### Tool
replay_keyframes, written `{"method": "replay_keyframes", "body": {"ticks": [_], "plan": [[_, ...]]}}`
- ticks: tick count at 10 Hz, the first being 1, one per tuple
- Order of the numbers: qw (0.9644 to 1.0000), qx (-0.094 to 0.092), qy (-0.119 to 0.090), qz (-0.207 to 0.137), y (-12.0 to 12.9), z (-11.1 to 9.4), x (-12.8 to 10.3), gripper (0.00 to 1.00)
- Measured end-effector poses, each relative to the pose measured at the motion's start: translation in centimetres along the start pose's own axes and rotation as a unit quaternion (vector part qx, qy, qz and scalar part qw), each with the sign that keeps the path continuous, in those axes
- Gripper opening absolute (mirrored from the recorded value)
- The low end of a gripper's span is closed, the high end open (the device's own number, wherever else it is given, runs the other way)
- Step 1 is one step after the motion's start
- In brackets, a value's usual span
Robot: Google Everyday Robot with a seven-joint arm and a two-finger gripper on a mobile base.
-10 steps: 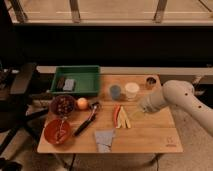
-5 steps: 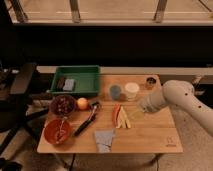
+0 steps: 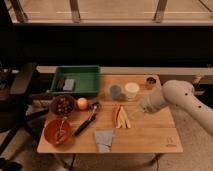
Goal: Place grapes in paper cup
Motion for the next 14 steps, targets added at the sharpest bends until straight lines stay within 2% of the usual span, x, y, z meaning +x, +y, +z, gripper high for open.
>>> {"method": "replay_keyframes", "body": {"ticks": [9,12,14], "plan": [[1.0,0.0,0.0,-0.001,0.0,0.0,0.0,0.65],[0.9995,0.003,-0.019,-0.026,1.1,1.1,-0.8,0.65],[0.998,-0.01,-0.044,-0.045,2.5,2.8,-2.4,0.65]]}}
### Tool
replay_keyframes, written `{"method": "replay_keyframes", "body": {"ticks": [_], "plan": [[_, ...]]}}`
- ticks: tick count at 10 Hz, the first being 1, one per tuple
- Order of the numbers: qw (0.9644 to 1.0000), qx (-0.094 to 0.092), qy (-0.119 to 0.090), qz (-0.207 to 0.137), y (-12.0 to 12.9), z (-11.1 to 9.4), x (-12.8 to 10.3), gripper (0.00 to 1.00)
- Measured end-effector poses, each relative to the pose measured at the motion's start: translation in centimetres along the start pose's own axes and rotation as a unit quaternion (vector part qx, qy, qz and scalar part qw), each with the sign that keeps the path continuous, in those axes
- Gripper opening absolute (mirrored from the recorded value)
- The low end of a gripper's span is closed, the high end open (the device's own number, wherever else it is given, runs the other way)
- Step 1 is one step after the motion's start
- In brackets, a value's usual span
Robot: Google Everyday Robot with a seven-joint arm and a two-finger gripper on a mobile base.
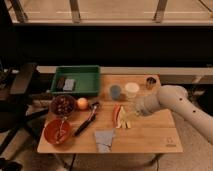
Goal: Place grapes in paper cup
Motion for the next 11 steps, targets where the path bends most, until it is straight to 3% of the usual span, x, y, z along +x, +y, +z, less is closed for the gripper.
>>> {"method": "replay_keyframes", "body": {"ticks": [3,7,9,11], "plan": [[0.9992,-0.012,-0.034,-0.018,1.6,2.2,-2.4,0.65],[0.9968,-0.031,-0.065,-0.034,4.2,5.2,-6.5,0.65],[0.995,-0.054,-0.073,-0.041,5.5,6.4,-8.3,0.65],[0.9951,-0.053,-0.073,-0.041,5.3,6.3,-8.1,0.65]]}}
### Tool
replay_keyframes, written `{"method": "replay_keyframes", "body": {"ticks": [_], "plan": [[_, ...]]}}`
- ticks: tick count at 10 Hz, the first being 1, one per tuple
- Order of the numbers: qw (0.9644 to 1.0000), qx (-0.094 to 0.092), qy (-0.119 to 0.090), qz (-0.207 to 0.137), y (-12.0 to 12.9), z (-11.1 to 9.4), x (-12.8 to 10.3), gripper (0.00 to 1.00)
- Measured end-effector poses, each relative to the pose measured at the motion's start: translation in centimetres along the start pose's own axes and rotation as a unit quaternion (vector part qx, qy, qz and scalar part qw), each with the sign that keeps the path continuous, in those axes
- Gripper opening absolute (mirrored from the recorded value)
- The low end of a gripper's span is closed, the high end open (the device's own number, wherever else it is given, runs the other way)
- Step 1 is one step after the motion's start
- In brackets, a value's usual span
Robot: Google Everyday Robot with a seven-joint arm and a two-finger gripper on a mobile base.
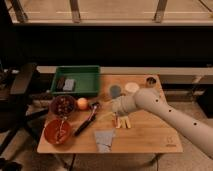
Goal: Place grapes in paper cup
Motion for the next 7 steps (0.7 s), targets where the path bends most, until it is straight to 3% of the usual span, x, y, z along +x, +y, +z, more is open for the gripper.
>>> {"method": "replay_keyframes", "body": {"ticks": [4,7], "plan": [[1.0,0.002,-0.001,-0.005,0.3,0.3,0.1,0.65],[0.9995,0.004,-0.015,-0.026,1.8,2.6,-0.6,0.65]]}}
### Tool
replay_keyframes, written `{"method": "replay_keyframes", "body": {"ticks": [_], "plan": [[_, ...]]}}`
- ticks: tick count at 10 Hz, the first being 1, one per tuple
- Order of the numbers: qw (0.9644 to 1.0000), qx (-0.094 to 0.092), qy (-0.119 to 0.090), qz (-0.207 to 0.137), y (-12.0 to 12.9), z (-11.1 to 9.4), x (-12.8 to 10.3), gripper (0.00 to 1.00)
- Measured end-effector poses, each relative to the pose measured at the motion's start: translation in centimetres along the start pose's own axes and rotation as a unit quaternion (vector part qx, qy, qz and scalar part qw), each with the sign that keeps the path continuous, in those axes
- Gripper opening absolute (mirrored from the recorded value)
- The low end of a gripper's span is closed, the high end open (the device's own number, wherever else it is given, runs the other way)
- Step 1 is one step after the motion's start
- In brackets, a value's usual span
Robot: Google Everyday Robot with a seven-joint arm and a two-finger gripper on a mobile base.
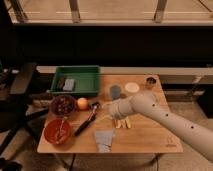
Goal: Place grapes in paper cup
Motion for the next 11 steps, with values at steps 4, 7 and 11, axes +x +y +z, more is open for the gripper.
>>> {"method": "replay_keyframes", "body": {"ticks": [4,7,11], "plan": [[0.9991,0.02,-0.032,-0.019,0.9,2.0,-2.0,0.65],[0.9973,0.046,-0.054,-0.019,0.7,2.5,-3.8,0.65],[0.9966,0.05,-0.062,-0.022,0.9,4.3,-5.5,0.65]]}}
